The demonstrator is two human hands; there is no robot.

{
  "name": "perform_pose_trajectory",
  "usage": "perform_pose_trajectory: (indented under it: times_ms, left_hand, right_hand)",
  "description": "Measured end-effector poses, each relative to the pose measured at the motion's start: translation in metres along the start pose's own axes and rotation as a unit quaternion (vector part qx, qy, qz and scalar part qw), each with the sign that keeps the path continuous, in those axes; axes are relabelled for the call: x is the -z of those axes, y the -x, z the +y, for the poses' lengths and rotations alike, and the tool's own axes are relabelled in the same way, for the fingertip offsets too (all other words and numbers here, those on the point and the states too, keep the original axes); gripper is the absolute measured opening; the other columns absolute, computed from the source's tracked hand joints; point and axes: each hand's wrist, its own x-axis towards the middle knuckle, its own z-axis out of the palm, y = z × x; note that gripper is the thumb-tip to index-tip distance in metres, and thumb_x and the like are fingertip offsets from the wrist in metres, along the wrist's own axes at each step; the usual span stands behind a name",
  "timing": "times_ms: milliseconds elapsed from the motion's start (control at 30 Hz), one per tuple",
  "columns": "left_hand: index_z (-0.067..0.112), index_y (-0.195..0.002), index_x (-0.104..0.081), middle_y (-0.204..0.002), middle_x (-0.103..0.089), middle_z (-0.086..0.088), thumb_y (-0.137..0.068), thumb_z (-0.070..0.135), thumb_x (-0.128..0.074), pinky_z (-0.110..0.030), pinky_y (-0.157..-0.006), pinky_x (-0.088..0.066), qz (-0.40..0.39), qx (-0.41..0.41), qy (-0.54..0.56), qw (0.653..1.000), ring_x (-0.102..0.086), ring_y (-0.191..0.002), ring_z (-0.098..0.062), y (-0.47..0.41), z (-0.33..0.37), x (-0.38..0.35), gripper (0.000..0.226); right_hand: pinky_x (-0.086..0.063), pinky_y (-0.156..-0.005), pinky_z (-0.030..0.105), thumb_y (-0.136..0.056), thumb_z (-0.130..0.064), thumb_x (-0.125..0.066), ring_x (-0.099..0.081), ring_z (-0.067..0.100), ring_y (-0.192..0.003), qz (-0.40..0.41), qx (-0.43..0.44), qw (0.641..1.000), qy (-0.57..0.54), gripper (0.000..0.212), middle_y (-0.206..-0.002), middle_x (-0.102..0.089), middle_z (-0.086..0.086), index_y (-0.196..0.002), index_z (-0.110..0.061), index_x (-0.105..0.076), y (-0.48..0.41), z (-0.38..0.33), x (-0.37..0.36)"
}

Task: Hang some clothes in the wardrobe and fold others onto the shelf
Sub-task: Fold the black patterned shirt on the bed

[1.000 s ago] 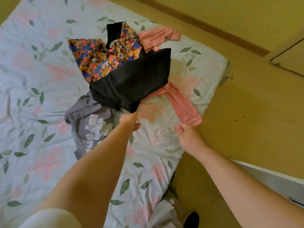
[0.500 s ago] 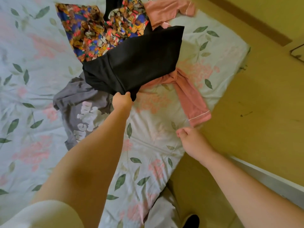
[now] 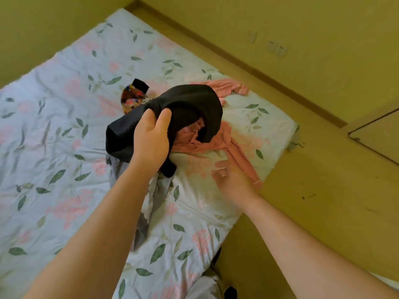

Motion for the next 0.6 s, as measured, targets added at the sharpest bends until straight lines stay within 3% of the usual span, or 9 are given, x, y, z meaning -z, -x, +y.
perform_pose_trajectory:
  times_ms: [100, 200, 333, 500, 567, 600]
  left_hand:
    - [-0.002, -0.094, -0.051, -0.089, -0.054, -0.021, -0.098, 0.039, -0.050, -0.052, -0.081, -0.052, -0.009, -0.064, 0.031, 0.997, -0.056, -0.080, -0.027, 0.045, 0.062, 0.029, 0.041]
    - [0.012, -0.086, -0.056, -0.096, -0.060, -0.021, -0.094, 0.037, -0.052, -0.056, -0.086, -0.052, -0.015, -0.096, 0.083, 0.992, -0.063, -0.095, -0.035, 0.089, 0.111, 0.056, 0.026]
    - [0.017, -0.091, -0.061, -0.091, -0.066, -0.009, -0.088, 0.040, -0.054, -0.056, -0.089, -0.053, -0.031, -0.138, 0.073, 0.987, -0.066, -0.095, -0.028, 0.147, 0.156, 0.089, 0.024]
    - [0.023, -0.087, -0.065, -0.085, -0.067, 0.003, -0.088, 0.032, -0.056, -0.043, -0.084, -0.053, -0.035, -0.175, 0.144, 0.973, -0.066, -0.089, -0.020, 0.200, 0.195, 0.120, 0.013]
    - [0.018, -0.085, -0.064, -0.082, -0.064, 0.001, -0.090, 0.025, -0.056, -0.038, -0.078, -0.051, -0.044, -0.189, 0.182, 0.964, -0.063, -0.084, -0.018, 0.217, 0.207, 0.131, 0.012]
    - [0.017, -0.083, -0.062, -0.081, -0.063, 0.000, -0.093, 0.022, -0.055, -0.037, -0.075, -0.050, -0.044, -0.194, 0.194, 0.961, -0.062, -0.082, -0.018, 0.223, 0.213, 0.136, 0.013]
  right_hand:
    - [-0.049, -0.095, 0.031, -0.095, -0.034, -0.062, -0.058, 0.014, -0.116, 0.008, 0.075, 0.997, -0.012, 0.052, -0.121, -0.052, -0.015, -0.140, -0.023, -0.039, 0.036, -0.037, 0.007]
    - [-0.049, -0.103, 0.044, -0.079, -0.048, -0.072, -0.054, 0.020, -0.126, 0.057, 0.134, 0.989, -0.040, 0.086, -0.139, -0.050, -0.002, -0.147, -0.024, -0.025, 0.075, -0.070, 0.013]
    - [-0.045, -0.106, 0.050, -0.062, -0.058, -0.076, -0.044, 0.027, -0.135, 0.154, 0.184, 0.968, -0.079, 0.108, -0.149, -0.035, 0.004, -0.148, -0.032, -0.016, 0.130, -0.102, 0.021]
    - [-0.040, -0.110, 0.044, -0.078, -0.049, -0.077, -0.030, 0.028, -0.142, 0.265, 0.243, 0.933, -0.003, 0.097, -0.158, -0.016, 0.007, -0.152, -0.034, -0.016, 0.193, -0.116, 0.041]
    - [-0.047, -0.097, 0.036, -0.084, -0.048, -0.072, -0.044, 0.024, -0.133, 0.287, 0.287, 0.913, 0.029, 0.062, -0.146, -0.040, 0.003, -0.136, -0.031, -0.044, 0.215, -0.124, 0.052]
    - [-0.051, -0.083, 0.031, -0.087, -0.046, -0.068, -0.057, 0.021, -0.116, 0.271, 0.302, 0.914, 0.027, 0.040, -0.127, -0.056, -0.001, -0.120, -0.028, -0.056, 0.225, -0.129, 0.057]
